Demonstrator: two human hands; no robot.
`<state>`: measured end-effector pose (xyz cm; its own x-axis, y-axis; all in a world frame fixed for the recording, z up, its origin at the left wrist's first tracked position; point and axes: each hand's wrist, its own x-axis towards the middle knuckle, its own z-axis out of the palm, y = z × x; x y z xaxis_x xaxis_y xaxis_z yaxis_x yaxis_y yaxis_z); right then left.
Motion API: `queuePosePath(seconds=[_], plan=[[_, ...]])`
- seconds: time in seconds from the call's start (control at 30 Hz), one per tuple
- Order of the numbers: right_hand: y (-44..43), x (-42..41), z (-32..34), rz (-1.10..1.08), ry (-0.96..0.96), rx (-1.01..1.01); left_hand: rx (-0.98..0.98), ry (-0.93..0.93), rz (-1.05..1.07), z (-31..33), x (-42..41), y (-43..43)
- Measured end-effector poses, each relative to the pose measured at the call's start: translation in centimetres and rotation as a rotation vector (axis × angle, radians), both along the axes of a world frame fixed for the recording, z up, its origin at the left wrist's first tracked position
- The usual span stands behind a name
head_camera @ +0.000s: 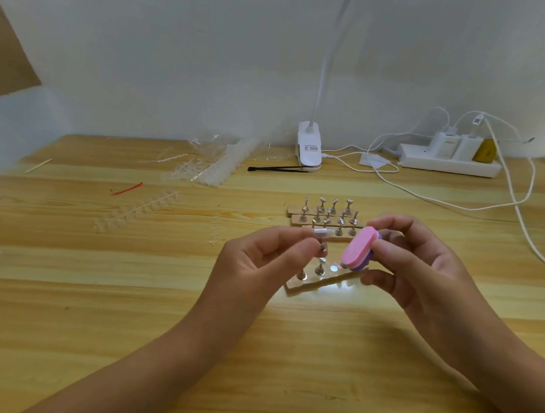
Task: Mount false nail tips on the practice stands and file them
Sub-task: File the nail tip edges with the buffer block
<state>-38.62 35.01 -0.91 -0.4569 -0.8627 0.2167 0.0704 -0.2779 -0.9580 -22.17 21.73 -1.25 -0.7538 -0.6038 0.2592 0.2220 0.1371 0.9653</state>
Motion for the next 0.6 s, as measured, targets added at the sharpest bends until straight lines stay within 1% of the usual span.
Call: queuePosePath(seconds=[0.1, 0.27, 0.37, 0.47, 0.53, 0.6], plan=[[0.1, 0.5, 0.0, 0.015, 0.064, 0.011, 0.017, 0.018, -0.005, 0.0, 0.0, 0.2], [0.3, 1.1, 0.2, 0.002, 0.165, 0.008, 0.061, -0.049, -0.014, -0.2, -0.3, 0.5], [0.3, 1.4, 0.1, -0.01, 0.238, 0.027, 0.037, -0.07, -0.036, -0.5, -0.3, 0.3], [0.2, 1.5, 0.0, -0.032, 0.232, -0.024, 0.004, -0.105, -0.057, -0.6, -0.3, 0.4], [0.3, 1.4, -0.2, -0.08, 0.213, -0.053, 0.022, -0.112, -0.048, -0.6, -0.3, 0.4], [0.3, 1.6, -0.3, -0.032, 0.232, -0.023, 0.03, -0.118, -0.048, -0.8, -0.3, 0.4]])
